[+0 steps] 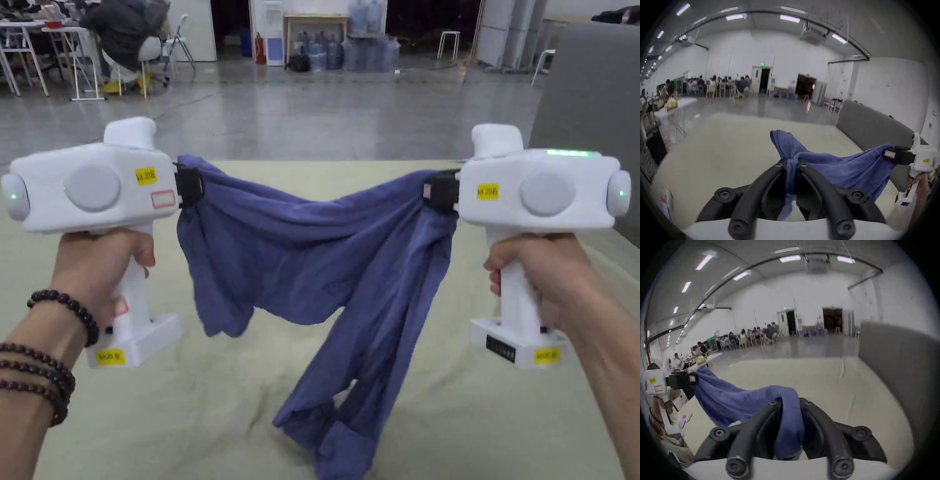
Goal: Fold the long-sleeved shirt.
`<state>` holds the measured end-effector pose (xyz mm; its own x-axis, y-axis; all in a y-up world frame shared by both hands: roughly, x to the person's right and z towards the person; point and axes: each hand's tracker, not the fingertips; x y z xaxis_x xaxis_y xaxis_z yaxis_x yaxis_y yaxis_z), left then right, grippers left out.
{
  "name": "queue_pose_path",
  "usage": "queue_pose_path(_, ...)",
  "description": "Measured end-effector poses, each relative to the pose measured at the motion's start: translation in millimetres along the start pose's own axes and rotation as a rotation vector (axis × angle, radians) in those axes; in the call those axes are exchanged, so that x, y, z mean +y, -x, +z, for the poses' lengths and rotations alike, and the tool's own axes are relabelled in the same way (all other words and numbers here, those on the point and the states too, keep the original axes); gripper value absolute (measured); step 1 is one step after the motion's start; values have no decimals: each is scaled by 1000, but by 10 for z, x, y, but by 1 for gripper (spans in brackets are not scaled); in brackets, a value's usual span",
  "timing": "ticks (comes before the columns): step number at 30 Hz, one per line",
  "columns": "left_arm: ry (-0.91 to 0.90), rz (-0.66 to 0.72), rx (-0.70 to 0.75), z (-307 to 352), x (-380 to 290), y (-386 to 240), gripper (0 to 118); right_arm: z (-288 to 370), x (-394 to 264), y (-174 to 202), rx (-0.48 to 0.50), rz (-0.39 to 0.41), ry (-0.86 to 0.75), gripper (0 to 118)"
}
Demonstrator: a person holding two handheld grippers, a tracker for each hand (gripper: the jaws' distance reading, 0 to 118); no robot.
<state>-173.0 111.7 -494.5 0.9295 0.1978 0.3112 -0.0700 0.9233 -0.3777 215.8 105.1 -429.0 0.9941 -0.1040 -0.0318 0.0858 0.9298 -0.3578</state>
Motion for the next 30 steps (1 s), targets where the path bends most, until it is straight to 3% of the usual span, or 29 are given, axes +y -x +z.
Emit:
queue_pose_path(2,-56,-40,51,-28,462,-20,2,-89,516,79,-4,43,-52,16)
queue_pose_path(5,-73,-56,75,-125,991,-19,2,-240,1141,104,-46,46,-69,16)
queue_pose_path(11,-86,-129,88,-299,1308,-97,2,-454,1563,-69,-70,8,-51,16)
queue_pose_path(15,-66,-156,93,-475,1014,-211,2,-623,1248,-111,-127,38,-39,16)
queue_pose_path(24,199,-132,132,-1063,-579,93,2,-1299,-419,-411,-95,7,196,16)
queue_pose_path(30,205,-124,92,-794,-1033,164,2,-1131,-1043,-434,-73,-24,172,16)
